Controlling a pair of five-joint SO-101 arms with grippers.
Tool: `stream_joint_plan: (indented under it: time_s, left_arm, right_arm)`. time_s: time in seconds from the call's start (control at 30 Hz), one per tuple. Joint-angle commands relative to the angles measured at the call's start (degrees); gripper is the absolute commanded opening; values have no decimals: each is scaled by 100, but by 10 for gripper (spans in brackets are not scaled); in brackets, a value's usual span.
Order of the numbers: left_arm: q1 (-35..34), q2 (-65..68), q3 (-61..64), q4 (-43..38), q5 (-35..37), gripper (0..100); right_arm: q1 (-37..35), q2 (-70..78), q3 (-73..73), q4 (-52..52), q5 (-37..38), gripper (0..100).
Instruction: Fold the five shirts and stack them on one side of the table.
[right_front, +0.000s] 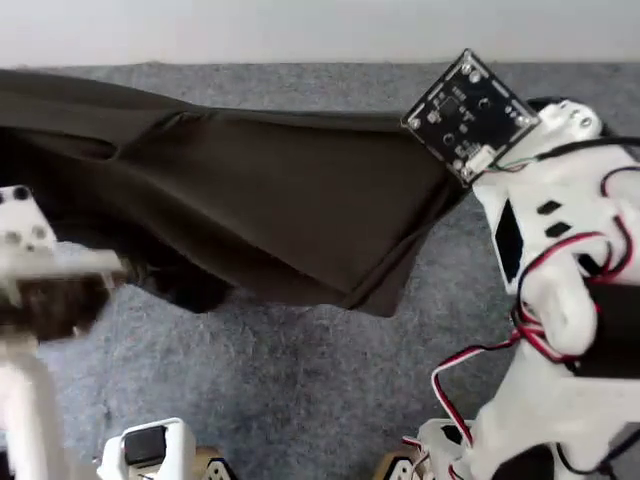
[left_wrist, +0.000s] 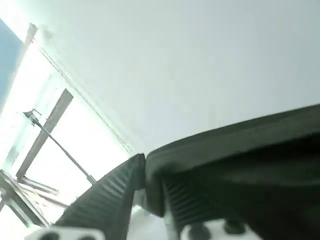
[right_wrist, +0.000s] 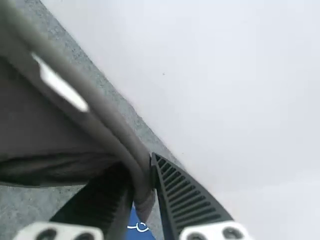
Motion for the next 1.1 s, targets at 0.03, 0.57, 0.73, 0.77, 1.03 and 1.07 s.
stream_joint_plan:
  time_s: [0.03, 0.57, 0.73, 0.77, 1.03, 1.07]
  left_arm:
    - [185, 97, -426, -923, -888, 15]
    - [396, 88, -848, 255, -1336, 15]
    - [396, 88, -1262, 264, -1327, 15]
    - [396, 88, -1349, 264, -1327, 15]
    - [387, 88, -2044, 229, -1327, 15]
    - [387, 88, -2149, 220, -1327, 15]
  right_arm:
    - [145, -110, 176, 22, 35, 10]
    - [-92, -716, 967, 549, 290, 10]
    - [-92, -1516, 967, 523, 334, 10]
    - [-92, -1648, 967, 523, 334, 10]
    - [347, -2563, 985, 321, 343, 10]
    - [585, -2589, 993, 163, 378, 10]
